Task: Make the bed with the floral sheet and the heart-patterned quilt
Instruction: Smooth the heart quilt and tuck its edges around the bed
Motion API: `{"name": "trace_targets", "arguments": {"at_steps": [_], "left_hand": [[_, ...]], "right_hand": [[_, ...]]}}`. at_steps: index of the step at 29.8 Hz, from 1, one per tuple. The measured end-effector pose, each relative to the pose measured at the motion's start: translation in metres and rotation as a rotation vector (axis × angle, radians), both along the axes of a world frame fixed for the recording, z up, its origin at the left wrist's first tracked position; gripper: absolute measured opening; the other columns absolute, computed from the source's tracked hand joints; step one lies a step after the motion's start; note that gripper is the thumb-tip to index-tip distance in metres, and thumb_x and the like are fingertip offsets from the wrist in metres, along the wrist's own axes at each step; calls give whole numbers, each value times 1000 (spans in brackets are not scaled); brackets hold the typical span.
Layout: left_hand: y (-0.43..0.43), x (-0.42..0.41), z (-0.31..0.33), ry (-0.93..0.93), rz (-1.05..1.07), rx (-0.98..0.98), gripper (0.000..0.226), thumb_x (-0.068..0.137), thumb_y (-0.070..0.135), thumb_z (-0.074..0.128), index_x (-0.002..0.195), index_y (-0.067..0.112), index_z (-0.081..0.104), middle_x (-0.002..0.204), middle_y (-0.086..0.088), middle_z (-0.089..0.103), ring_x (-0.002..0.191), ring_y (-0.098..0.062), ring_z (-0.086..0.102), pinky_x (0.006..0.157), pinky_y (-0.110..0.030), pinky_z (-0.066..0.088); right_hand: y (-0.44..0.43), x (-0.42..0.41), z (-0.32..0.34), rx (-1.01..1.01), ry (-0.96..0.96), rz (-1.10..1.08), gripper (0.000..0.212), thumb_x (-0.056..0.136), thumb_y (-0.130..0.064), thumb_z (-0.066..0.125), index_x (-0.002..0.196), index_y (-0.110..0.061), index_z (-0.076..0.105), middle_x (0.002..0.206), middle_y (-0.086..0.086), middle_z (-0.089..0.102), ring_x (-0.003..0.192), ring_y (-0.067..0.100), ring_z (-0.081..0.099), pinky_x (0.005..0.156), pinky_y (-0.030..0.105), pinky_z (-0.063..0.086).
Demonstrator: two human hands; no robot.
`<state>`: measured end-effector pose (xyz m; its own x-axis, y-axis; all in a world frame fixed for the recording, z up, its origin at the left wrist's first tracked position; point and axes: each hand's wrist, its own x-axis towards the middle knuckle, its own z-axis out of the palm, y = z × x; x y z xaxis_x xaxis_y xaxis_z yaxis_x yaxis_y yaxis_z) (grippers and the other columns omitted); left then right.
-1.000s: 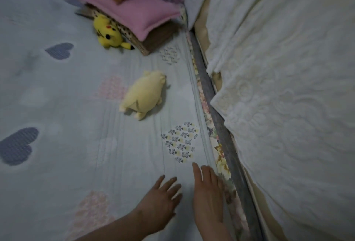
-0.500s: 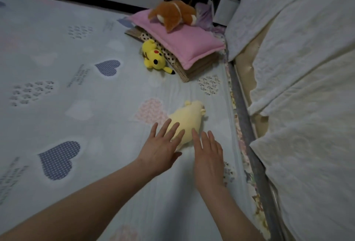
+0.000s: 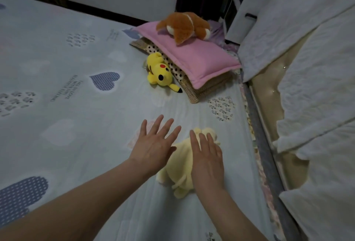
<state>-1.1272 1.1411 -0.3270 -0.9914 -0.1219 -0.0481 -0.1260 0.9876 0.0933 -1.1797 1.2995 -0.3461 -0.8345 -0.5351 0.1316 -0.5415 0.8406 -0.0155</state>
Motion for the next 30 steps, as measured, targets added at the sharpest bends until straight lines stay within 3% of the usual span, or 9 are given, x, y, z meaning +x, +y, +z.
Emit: {"name": "trace_targets", "arguments": {"at_steps": [2, 4, 6, 9, 13, 15, 18, 22, 30], "left_hand": [[-13, -20, -22, -15, 57, 4, 62, 104, 47, 28, 156, 32, -3, 165, 0, -7, 150, -28, -15, 119, -58, 0], [-29, -35, -41, -35, 115, 23, 61, 105, 45, 25, 156, 32, -6, 165, 0, -8, 150, -28, -15, 119, -59, 1], [-46, -45, -62, -46, 179, 32, 59, 106, 43, 24, 155, 33, -8, 165, 0, -10, 150, -28, -15, 119, -60, 3], [-77, -56, -96, -91, 234, 38, 58, 107, 39, 23, 155, 35, -9, 165, 0, -11, 150, -29, -15, 117, -61, 5], [-114, -73, -145, -133, 272, 25, 56, 107, 37, 21, 155, 35, -8, 165, 0, -9, 150, -31, -12, 118, -60, 5], [-131, -83, -181, -146, 258, 22, 56, 106, 41, 19, 155, 36, -7, 165, 0, -7, 150, -32, -11, 119, -59, 3], [-144, -90, -234, -106, 225, 52, 57, 102, 51, 14, 156, 37, 1, 165, -1, 0, 151, -33, -6, 118, -59, -1], [-138, -85, -271, 4, 220, -4, 59, 99, 53, 23, 155, 35, 22, 163, -4, 21, 150, -35, 11, 115, -64, 4], [-145, -88, -276, 21, 199, -3, 58, 99, 50, 27, 155, 34, 25, 163, -5, 21, 150, -35, 10, 115, -64, 6]], "right_hand": [[-22, -20, -18, -28, -21, 28, 72, 74, 0, 56, 144, -16, 49, 137, 13, 58, 132, 34, 50, 100, 45, 46], [-48, -33, -30, 15, -124, 62, 69, 93, -5, 41, 157, -19, 16, 160, 12, 25, 150, 30, 18, 118, 42, 24], [-74, -42, -43, 90, -270, 55, 73, 102, -13, 37, 156, -20, -12, 165, 8, -5, 152, 25, -8, 123, 38, 5], [-117, -53, -78, 87, -312, 46, 81, 102, -17, 43, 154, -17, -19, 163, 11, -14, 150, 28, -14, 123, 40, 3], [-154, -69, -158, 74, -402, -129, 68, 105, -32, 31, 155, -24, -14, 163, 10, -17, 149, 32, -17, 119, 56, 0], [-162, -68, -211, -10, -332, -201, 60, 103, -46, 20, 158, -25, 7, 165, 10, 0, 151, 33, -2, 117, 60, 0], [-165, -65, -251, -114, -184, -234, 63, 96, -51, 24, 150, -22, 40, 158, 10, 31, 147, 33, 25, 116, 59, 10], [-160, -67, -262, -84, -106, -222, 62, 96, -50, 27, 150, -23, 39, 159, 9, 30, 148, 32, 23, 116, 59, 12], [-163, -71, -267, -35, -105, -234, 61, 95, -48, 34, 150, -22, 39, 160, 9, 27, 148, 33, 22, 115, 61, 14]]}}
